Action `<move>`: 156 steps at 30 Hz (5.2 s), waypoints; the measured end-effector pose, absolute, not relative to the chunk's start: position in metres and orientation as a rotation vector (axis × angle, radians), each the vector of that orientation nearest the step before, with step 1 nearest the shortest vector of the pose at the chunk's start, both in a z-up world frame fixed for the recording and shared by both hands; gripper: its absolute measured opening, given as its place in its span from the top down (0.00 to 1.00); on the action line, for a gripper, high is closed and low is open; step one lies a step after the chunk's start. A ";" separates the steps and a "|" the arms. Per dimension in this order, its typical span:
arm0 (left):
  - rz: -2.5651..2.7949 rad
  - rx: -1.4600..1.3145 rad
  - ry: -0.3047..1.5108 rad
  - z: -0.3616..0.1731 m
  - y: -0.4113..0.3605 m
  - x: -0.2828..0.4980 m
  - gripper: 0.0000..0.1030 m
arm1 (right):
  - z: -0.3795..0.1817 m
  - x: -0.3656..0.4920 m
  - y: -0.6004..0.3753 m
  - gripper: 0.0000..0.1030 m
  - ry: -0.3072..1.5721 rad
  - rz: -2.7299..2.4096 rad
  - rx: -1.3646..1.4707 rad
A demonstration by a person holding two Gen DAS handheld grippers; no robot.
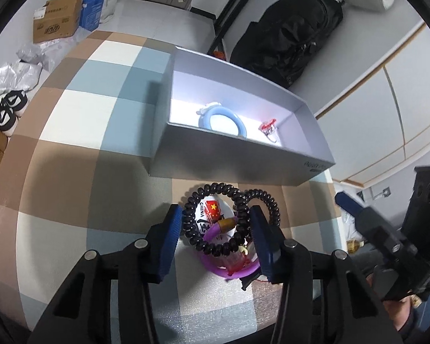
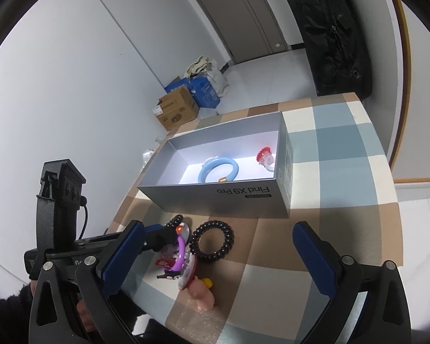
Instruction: Organize jewelry
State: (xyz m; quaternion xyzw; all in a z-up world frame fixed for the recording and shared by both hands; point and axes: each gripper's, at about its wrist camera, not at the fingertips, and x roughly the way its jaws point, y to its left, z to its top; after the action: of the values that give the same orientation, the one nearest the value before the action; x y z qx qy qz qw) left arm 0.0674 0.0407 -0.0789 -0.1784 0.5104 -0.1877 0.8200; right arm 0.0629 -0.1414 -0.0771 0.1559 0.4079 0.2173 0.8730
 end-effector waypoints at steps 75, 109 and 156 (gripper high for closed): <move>-0.369 -0.573 0.951 -0.050 0.099 0.054 0.59 | -0.097 0.057 -0.021 0.71 0.951 0.542 -0.221; -0.385 -0.512 0.939 -0.047 0.076 0.055 0.59 | -0.060 0.072 -0.094 0.76 0.920 0.660 0.370; -0.419 -0.208 0.960 -0.036 -0.001 0.146 0.59 | -0.049 0.175 -0.125 0.76 0.914 0.583 0.277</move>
State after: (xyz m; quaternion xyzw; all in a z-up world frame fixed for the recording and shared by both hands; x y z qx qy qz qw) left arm 0.1457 -0.0009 -0.0358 -0.0992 0.4574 -0.1996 0.8609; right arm 0.1754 -0.1251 -0.0490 0.1312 0.4336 0.2764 0.8476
